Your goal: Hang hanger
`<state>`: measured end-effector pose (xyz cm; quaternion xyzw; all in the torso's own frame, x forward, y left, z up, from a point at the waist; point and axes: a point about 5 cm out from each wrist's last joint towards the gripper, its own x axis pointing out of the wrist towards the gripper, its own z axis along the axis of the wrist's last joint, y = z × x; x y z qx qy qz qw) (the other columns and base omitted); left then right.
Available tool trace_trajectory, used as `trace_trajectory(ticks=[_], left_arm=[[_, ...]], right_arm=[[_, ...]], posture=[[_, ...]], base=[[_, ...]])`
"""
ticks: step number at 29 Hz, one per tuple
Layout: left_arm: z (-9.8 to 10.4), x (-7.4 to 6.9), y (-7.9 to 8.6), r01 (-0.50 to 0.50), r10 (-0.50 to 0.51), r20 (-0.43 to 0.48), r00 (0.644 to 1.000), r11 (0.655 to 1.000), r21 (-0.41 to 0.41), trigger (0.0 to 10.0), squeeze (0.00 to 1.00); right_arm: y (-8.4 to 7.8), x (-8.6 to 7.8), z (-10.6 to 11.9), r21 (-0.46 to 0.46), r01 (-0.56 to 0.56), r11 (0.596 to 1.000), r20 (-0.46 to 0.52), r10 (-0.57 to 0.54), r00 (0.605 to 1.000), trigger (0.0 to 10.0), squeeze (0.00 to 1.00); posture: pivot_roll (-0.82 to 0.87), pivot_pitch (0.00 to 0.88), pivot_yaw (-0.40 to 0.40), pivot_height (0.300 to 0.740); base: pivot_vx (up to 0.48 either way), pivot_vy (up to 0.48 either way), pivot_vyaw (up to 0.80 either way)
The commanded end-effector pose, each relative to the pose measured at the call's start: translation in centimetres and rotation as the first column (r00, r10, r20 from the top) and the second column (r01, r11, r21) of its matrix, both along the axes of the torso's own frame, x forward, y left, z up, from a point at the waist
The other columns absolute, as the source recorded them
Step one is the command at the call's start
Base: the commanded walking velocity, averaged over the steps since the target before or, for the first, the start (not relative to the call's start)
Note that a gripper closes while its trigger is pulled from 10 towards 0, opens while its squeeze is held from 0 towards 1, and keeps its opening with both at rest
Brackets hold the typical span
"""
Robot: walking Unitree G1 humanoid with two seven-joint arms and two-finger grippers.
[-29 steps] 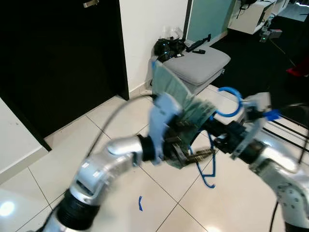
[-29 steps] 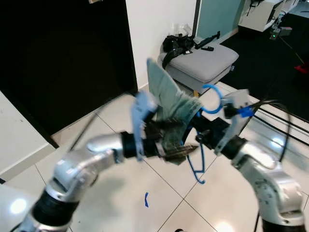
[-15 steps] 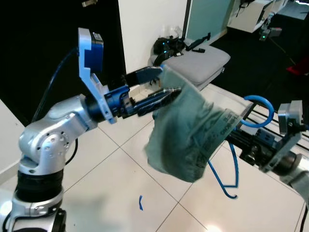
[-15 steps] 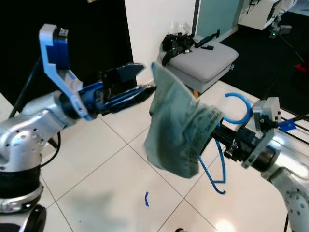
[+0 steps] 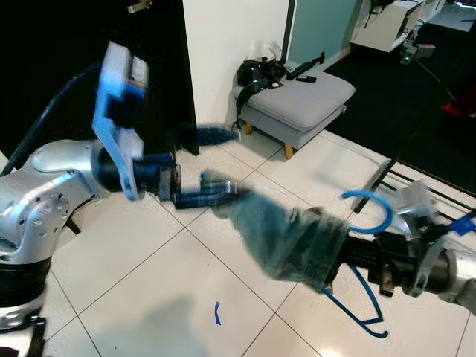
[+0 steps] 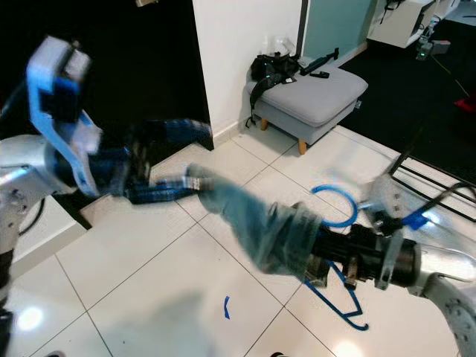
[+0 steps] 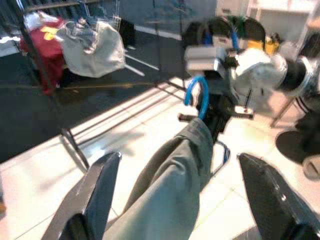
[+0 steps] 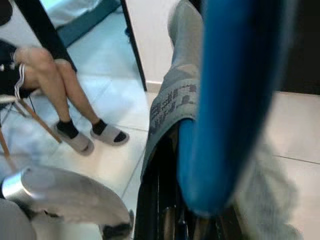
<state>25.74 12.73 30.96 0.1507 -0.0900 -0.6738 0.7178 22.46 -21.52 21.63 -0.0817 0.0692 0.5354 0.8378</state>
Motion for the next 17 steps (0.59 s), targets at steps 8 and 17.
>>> trace_trajectory(ticks=[8, 17], left_arm=[[-3.8, 1.5, -1.5, -0.026, -0.001, 0.085, 0.996, 0.949, 0.313, 10.0, 0.00], [-5.4, 2.6, -2.4, -0.091, 0.053, 0.116, 0.992, 0.931, 0.355, 10.0, 0.00]], right_arm=[[1.8, 0.8, 1.8, -0.086, -0.073, 0.994, 0.118, 0.083, 0.990, 10.0, 0.00], [3.5, 0.3, 2.7, -0.095, -0.149, 0.984, 0.163, 0.163, 0.973, 10.0, 0.00]], posture=[[-0.01, 0.117, 0.081, 0.740], [-0.01, 0.115, 0.086, 0.740]], base=[[0.000, 0.000, 0.00], [0.000, 0.000, 0.00]])
